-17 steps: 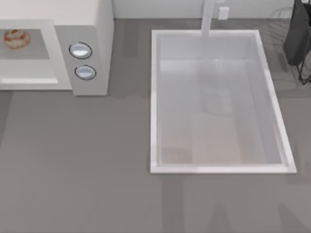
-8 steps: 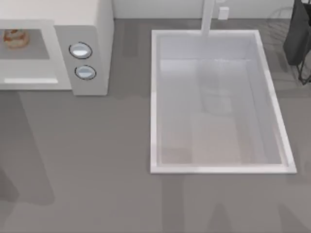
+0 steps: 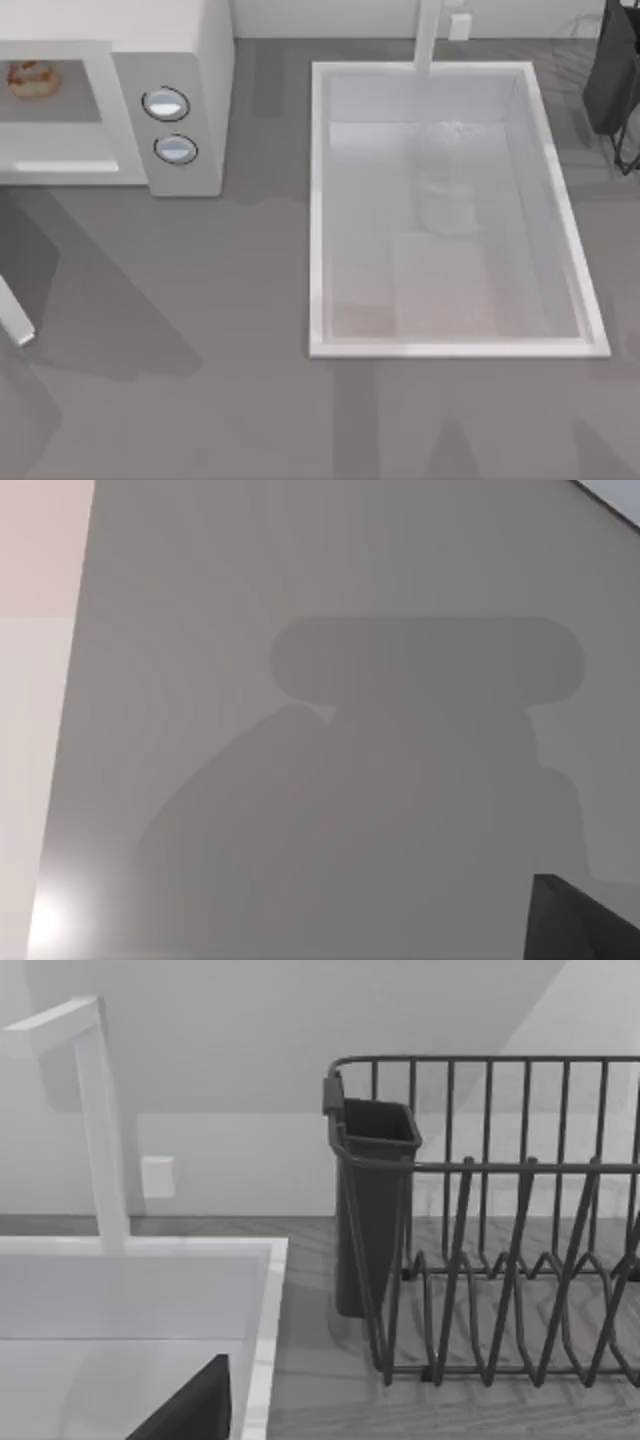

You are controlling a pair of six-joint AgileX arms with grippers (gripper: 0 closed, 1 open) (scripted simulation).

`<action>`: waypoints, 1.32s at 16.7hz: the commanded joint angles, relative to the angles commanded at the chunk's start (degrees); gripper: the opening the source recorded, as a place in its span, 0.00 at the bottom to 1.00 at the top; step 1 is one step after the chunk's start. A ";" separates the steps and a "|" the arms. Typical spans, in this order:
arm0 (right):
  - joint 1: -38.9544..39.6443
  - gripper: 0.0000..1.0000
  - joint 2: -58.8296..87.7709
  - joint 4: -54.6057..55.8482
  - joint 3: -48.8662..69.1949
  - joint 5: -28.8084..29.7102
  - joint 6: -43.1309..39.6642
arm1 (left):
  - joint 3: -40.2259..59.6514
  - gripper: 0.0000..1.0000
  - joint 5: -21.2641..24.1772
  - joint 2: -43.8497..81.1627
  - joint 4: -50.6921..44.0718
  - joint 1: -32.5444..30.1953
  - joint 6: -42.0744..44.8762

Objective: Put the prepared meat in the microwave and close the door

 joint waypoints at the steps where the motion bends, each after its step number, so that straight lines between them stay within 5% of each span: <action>1: 0.00 1.00 0.00 0.00 0.00 0.00 0.00 | -0.13 0.00 -0.11 -0.18 0.17 -0.16 -0.16; 10: 0.00 1.00 0.00 0.00 0.00 0.00 0.00 | -13.61 0.00 -9.91 -16.62 4.53 -17.48 -15.95; 18: 0.00 1.00 0.00 0.00 0.00 0.00 0.00 | -15.32 0.00 -12.74 -18.33 5.31 -20.93 -19.12; 22: 0.00 1.00 0.00 0.00 0.00 0.00 0.00 | -17.23 0.00 -19.53 -21.21 5.49 -31.17 -26.55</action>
